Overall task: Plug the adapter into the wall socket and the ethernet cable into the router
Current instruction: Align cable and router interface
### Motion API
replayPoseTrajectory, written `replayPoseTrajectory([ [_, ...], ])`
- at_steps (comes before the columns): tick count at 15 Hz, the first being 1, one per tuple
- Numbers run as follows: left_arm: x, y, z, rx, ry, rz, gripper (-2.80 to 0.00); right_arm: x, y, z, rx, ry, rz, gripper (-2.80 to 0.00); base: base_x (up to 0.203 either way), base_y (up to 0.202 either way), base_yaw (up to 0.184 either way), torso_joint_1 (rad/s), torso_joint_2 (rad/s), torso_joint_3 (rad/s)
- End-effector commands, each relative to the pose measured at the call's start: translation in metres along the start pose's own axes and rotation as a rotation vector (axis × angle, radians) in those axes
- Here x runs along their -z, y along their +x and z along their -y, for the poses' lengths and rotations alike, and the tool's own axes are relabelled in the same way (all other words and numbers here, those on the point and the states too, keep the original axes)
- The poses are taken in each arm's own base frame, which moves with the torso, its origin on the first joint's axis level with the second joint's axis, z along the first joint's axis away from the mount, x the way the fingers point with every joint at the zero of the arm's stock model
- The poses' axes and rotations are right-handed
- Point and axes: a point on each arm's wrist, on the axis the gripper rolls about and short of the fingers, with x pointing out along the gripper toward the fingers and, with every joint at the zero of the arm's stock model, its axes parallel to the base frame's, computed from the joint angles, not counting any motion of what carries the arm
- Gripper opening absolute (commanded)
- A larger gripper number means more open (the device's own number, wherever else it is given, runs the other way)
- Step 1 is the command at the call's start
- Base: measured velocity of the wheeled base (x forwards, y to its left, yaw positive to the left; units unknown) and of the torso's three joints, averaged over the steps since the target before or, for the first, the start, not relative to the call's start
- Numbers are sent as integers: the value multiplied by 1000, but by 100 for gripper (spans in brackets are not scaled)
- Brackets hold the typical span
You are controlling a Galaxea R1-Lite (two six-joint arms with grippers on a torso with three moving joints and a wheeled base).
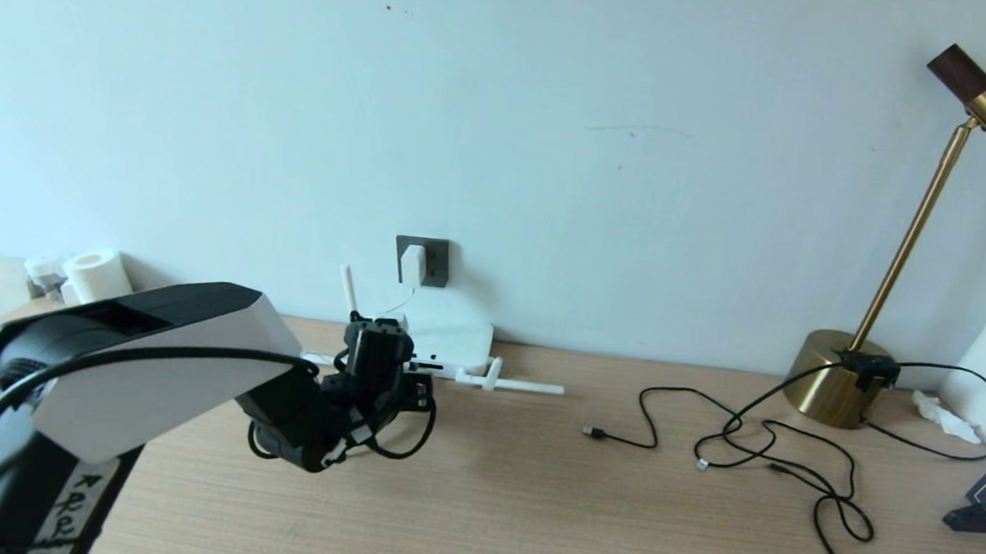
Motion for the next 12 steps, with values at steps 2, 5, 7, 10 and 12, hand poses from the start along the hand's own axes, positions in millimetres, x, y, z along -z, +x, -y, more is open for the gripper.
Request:
replayPoseTrajectory([
  [2, -1, 0, 0, -1, -3, 6, -280, 0, 0, 0, -1, -1, 0, 0, 0, 0, 0, 0, 0, 0],
  [5, 0, 0, 0, -1, -2, 4, -280, 0, 0, 0, -1, -1, -2, 0, 0, 0, 0, 0, 0, 0],
  [7, 1, 1, 0, -2, -1, 1, -280, 0, 0, 0, -1, -1, -2, 0, 0, 0, 0, 0, 0, 0],
  [10, 0, 1, 0, -1, -3, 4, -280, 0, 0, 0, -1, -1, -2, 0, 0, 0, 0, 0, 0, 0],
  [12, 0, 1, 0, -1, -3, 6, -280, 0, 0, 0, -1, -1, -2, 0, 0, 0, 0, 0, 0, 0],
])
